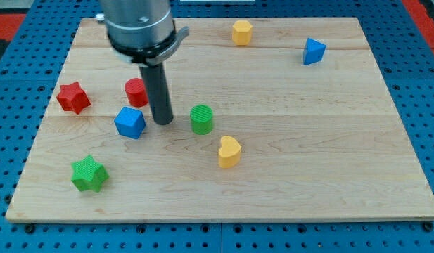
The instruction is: Put the blue cube below the red star
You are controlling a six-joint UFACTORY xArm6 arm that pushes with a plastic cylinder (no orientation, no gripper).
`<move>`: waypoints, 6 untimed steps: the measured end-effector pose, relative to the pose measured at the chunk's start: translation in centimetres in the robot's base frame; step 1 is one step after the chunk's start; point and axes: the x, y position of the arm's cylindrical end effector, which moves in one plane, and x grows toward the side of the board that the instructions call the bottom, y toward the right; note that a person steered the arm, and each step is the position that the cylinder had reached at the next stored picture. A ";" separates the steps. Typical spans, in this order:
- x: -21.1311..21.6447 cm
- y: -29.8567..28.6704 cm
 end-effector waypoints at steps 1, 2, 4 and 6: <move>-0.1 -3.7; 1.3 -8.2; 2.1 -4.7; 5.1 -6.5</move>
